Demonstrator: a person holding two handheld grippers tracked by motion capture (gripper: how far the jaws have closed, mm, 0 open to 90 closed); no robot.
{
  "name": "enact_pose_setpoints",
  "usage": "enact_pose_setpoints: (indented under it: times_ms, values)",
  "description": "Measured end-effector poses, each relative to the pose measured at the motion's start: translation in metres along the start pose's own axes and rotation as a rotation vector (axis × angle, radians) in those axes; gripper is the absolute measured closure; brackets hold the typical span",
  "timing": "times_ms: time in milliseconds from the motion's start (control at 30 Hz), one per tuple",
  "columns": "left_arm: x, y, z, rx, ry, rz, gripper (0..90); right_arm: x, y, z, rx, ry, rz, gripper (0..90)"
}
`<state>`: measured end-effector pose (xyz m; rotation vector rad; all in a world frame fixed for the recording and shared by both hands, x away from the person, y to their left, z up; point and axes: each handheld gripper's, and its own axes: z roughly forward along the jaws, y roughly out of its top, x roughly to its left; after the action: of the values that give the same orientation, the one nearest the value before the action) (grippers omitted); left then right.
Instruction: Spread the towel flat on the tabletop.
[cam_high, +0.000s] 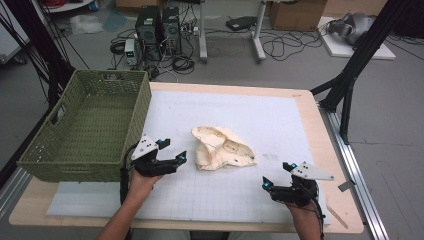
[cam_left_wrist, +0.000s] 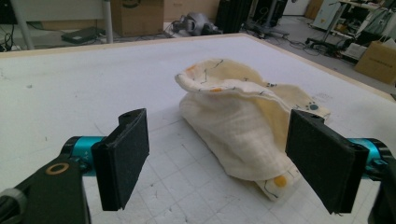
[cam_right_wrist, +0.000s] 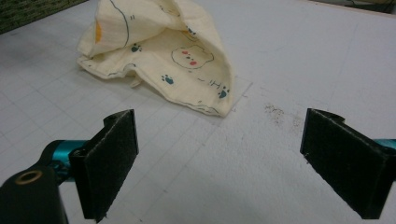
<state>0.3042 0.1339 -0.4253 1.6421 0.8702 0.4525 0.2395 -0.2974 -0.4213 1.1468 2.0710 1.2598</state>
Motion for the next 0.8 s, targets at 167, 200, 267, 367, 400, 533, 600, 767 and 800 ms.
enact_pose_setpoints:
  times_ms: [167, 200, 267, 367, 400, 533, 600, 767, 800]
  values:
    - [0.002, -0.002, 0.000, 0.011, 0.000, -0.004, 23.7, -0.001, 0.000, 0.002, -0.010, 0.005, 0.010, 10.5]
    - [0.002, -0.001, 0.000, 0.014, -0.010, -0.006, 26.0, 0.000, 0.000, 0.002, -0.005, 0.007, 0.020, 10.5]
    - [0.002, 0.001, 0.002, 0.016, -0.023, -0.012, 29.0, 0.000, 0.000, 0.002, -0.004, 0.009, 0.025, 10.5]
    - [0.003, 0.005, 0.009, 0.030, -0.026, -0.008, 30.0, 0.000, 0.000, 0.000, -0.013, 0.007, 0.015, 10.5]
    - [0.004, 0.007, 0.012, 0.035, -0.027, -0.010, 30.1, 0.001, -0.001, -0.001, -0.013, 0.007, 0.019, 10.5]
    - [0.010, 0.013, 0.028, 0.067, -0.022, -0.028, 31.0, -0.001, -0.002, -0.003, -0.015, 0.004, 0.026, 10.5]
    - [0.012, 0.016, 0.038, 0.094, -0.016, -0.040, 31.1, -0.001, -0.002, -0.002, -0.016, 0.006, 0.032, 10.5]
    - [0.009, 0.025, 0.063, 0.134, -0.040, -0.032, 30.9, 0.001, -0.001, 0.001, -0.004, 0.025, 0.021, 10.8]
    - [0.008, 0.026, 0.068, 0.133, -0.041, -0.040, 30.9, 0.002, -0.001, 0.002, -0.004, 0.028, 0.018, 10.8]
